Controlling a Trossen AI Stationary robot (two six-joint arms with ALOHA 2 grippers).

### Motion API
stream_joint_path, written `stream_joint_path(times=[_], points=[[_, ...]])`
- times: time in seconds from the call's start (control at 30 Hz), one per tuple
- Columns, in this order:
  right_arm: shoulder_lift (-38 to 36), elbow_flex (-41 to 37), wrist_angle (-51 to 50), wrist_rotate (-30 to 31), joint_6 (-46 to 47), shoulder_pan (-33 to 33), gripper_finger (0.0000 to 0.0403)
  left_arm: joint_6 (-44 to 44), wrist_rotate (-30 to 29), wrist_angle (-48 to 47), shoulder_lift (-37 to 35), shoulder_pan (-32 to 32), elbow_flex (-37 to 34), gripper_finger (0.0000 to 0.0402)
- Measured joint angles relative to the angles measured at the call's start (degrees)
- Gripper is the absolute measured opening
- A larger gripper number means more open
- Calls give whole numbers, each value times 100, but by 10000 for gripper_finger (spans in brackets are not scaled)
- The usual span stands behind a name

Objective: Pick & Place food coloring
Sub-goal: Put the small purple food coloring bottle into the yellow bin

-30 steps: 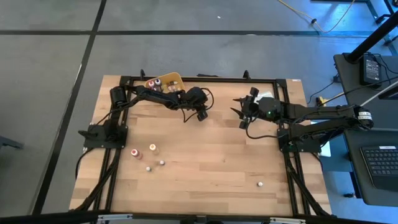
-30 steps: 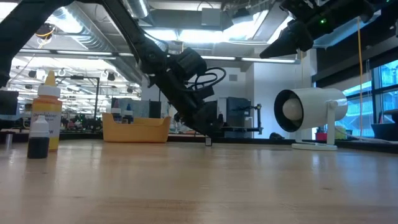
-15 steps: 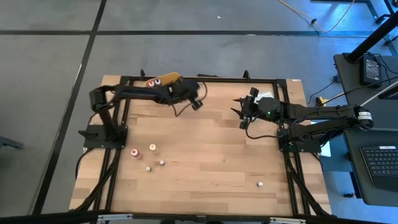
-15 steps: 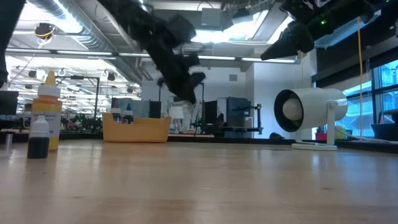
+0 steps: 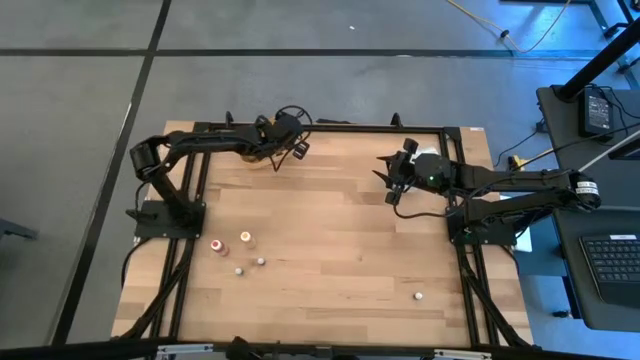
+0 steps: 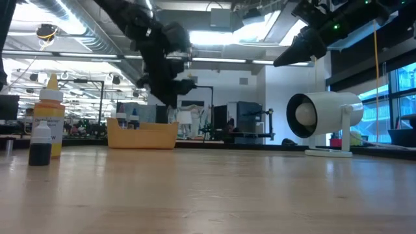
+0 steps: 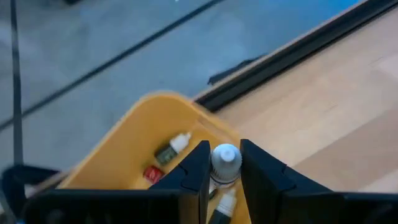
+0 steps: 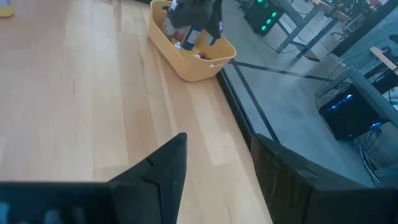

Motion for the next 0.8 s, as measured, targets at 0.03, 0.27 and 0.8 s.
stream_joint_path(times=[0.03, 0.27, 0.8], points=[[0, 0, -25, 0, 0, 0, 182, -81, 13, 44, 28, 53, -88, 67], [0, 0, -60, -2, -2, 0, 182, -718, 375, 1097, 61, 270, -909, 67], [0, 0, -47, -2, -11, 0, 182, -882, 372, 1835, 54, 315, -1583, 78]])
